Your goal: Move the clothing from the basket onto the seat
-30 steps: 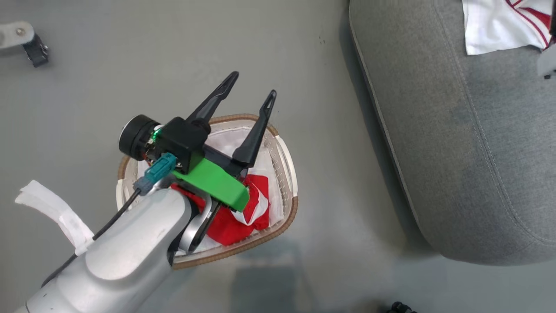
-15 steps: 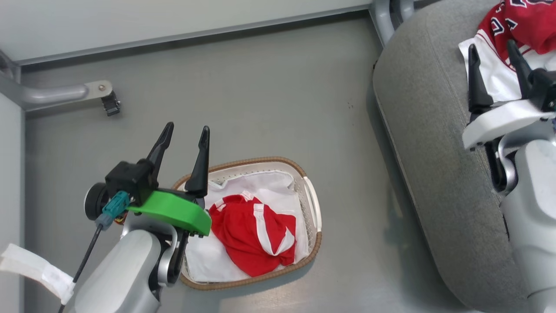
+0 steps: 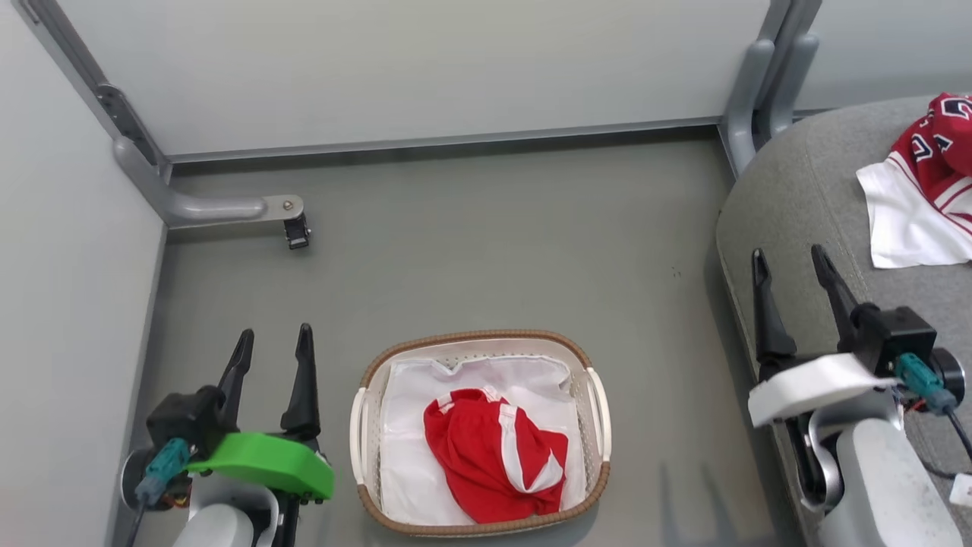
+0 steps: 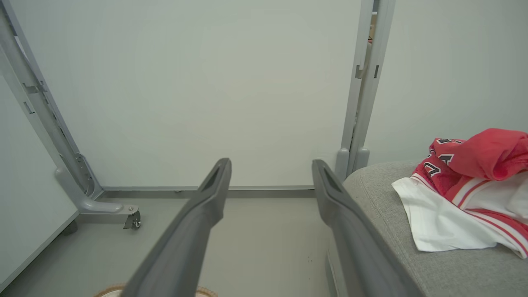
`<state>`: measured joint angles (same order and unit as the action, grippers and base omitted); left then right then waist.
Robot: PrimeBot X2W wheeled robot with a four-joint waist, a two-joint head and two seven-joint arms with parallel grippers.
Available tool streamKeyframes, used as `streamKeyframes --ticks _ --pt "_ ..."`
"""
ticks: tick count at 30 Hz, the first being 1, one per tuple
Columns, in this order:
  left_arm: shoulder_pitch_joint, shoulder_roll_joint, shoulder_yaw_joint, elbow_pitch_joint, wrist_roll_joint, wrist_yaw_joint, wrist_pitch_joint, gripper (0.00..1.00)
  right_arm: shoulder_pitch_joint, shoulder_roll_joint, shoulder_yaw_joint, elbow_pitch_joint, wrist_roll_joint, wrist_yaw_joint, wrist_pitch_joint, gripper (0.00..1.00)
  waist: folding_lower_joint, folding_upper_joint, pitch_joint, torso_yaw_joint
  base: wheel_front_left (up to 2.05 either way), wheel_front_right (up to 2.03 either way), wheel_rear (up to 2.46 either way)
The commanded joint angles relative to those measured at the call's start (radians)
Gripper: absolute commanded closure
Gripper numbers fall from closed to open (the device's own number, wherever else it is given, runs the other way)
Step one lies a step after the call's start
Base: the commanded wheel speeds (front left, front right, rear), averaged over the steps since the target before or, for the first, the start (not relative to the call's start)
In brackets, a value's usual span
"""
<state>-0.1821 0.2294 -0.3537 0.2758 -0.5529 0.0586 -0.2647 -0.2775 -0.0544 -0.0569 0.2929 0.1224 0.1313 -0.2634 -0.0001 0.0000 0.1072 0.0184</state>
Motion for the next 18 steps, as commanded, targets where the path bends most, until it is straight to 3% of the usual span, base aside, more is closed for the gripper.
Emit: streamKeyframes --ticks 1,9,18 --pt "0.037 -0.011 0.02 0.001 0.012 -0.011 0.001 0.0 0.04 0.0 0.002 -0.015 0.014 -0.001 -0.002 0.0 0.0001 0.0 -0.041 0.037 0.0 0.0 0.0" --pt "0.146 -0.06 0.112 -0.006 0.052 -0.041 0.001 0.0 0.177 0.001 0.086 -0.043 0.119 -0.001 -0.002 0.0 0.0001 0.0 -0.076 0.036 0.0 0.0 0.0" --pt "0.215 -0.094 0.183 -0.006 0.099 -0.067 0.001 0.0 0.262 0.002 0.107 -0.045 0.115 -0.001 -0.002 0.0 0.0001 0.0 -0.107 0.044 0.0 0.0 0.0"
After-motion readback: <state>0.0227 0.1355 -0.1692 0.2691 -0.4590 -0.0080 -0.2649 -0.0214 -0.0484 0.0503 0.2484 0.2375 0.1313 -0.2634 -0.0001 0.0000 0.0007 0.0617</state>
